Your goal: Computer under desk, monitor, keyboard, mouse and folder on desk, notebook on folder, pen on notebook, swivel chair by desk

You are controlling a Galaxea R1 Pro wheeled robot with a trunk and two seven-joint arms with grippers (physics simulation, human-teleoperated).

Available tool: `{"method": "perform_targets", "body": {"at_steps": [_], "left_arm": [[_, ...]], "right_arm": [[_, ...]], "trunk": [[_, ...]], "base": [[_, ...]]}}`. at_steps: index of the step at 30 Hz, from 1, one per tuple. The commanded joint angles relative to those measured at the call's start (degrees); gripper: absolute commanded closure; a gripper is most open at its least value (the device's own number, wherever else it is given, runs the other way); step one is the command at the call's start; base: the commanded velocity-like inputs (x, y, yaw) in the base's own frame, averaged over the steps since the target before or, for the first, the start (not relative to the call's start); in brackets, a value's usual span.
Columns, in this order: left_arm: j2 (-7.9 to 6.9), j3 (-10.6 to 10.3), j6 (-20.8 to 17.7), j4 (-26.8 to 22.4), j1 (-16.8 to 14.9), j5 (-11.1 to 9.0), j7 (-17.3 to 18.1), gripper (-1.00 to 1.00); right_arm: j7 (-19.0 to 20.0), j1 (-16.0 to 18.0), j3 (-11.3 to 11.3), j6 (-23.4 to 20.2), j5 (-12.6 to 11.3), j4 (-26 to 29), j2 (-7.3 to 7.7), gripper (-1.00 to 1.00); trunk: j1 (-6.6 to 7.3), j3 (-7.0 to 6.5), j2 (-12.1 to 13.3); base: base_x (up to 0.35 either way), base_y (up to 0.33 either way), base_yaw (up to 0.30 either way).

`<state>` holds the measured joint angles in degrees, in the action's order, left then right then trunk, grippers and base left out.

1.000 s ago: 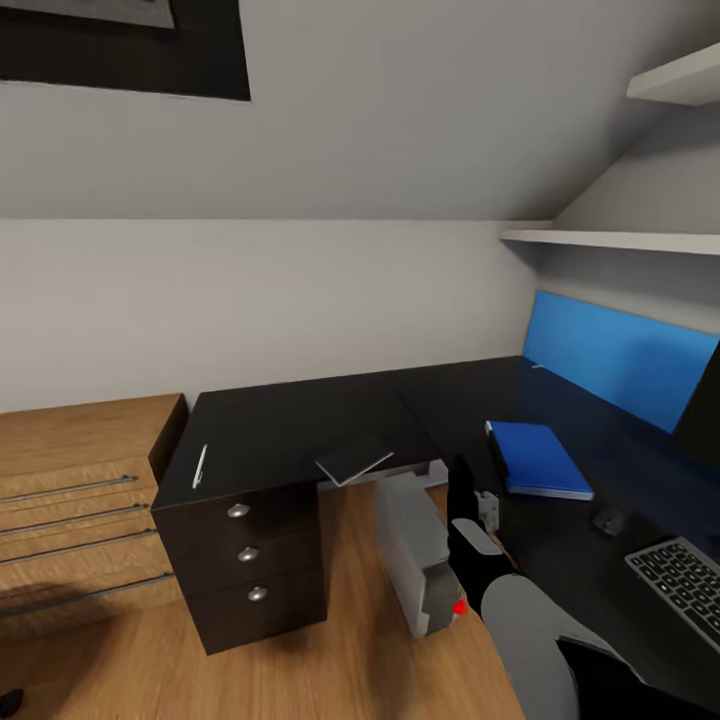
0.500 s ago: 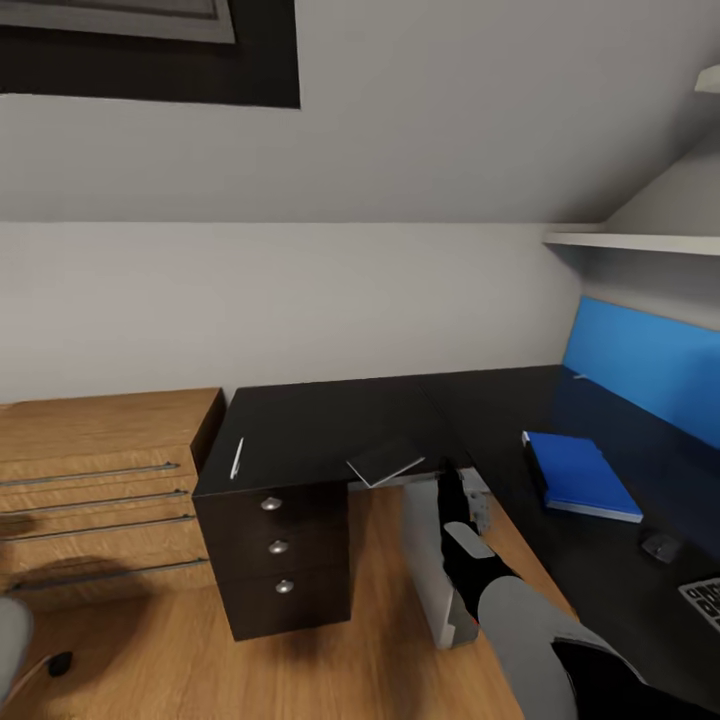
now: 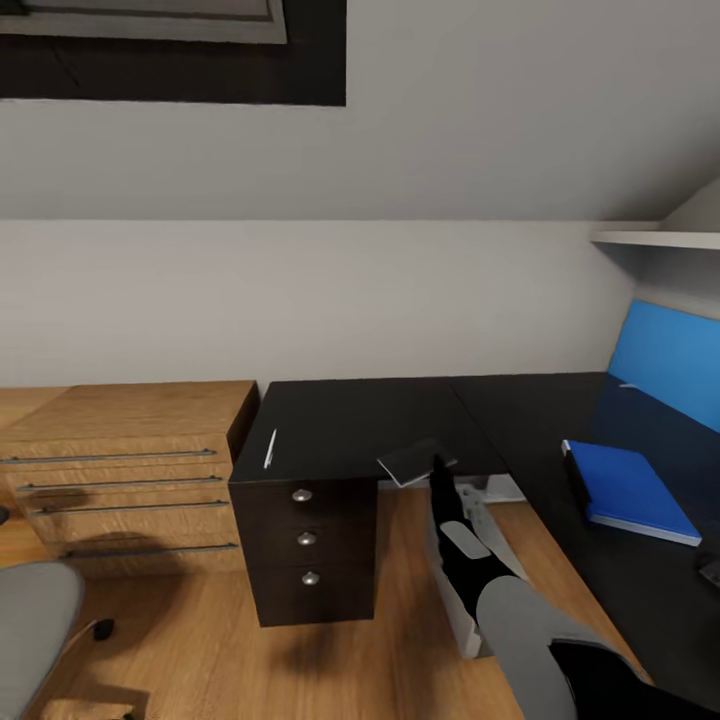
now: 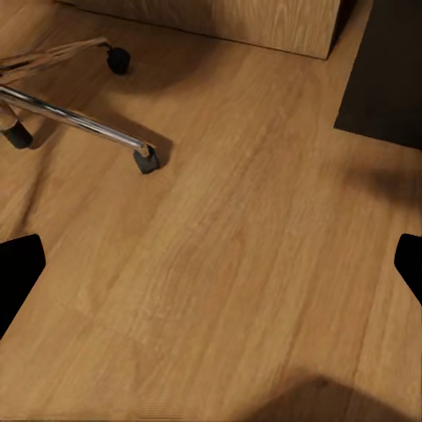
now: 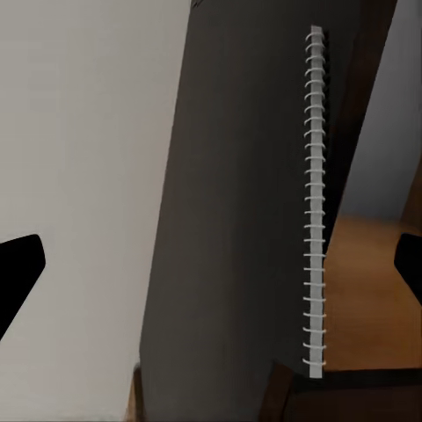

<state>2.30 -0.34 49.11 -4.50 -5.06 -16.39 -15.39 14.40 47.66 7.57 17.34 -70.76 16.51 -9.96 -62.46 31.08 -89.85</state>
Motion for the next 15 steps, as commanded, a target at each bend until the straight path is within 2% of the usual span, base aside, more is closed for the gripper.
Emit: {"method": "perform_targets", "body": {"at_steps": [1, 6, 9, 10, 11, 15], "left_arm": [[0.04, -0.04, 0.13, 0.00, -0.03, -0.03, -0.14, -1.00], [0.28, -0.03, -0.34, -0.52, -0.03, 0.15, -0.01, -1.00], [0.84, -0.07, -2.77, -2.64, -0.03, 0.28, 0.00, -1.00], [1.05, -0.09, -4.00, -3.65, -0.03, 0.32, 0.01, -1.00], [1.40, -0.14, -7.28, -6.05, -0.03, 0.39, -0.01, -1.00], [1.74, -0.31, -16.51, -12.62, -0.03, 0.49, 0.00, -1.00]], "right_arm": [[0.57, 0.05, -0.14, -0.14, -0.61, -0.05, -0.03, -1.00], [0.69, 0.06, -1.41, -0.78, -0.61, 0.10, -0.03, -1.00], [0.71, 0.05, -1.63, -1.48, -0.61, 0.15, -0.03, -1.00], [0.71, 0.05, -1.68, -1.74, -0.61, 0.18, -0.03, -1.00], [0.71, 0.05, -1.74, -2.25, -0.61, 0.22, -0.03, -1.00], [0.72, 0.06, -1.77, -3.13, -0.61, 0.25, -0.03, -1.00]], "trunk": [[-0.22, 0.24, -0.45], [-1.32, 1.14, -2.45], [-1.98, 1.68, -3.66], [-2.20, 1.86, -4.06], [-2.42, 2.04, -4.46], [-3.30, 2.76, -6.06]], "base": [[0.000, 0.000, 0.072], [0.000, 0.000, 0.030], [0.000, 0.000, 0.006], [0.000, 0.000, 0.004], [0.000, 0.000, 0.003], [0.000, 0.000, 0.002]]}}
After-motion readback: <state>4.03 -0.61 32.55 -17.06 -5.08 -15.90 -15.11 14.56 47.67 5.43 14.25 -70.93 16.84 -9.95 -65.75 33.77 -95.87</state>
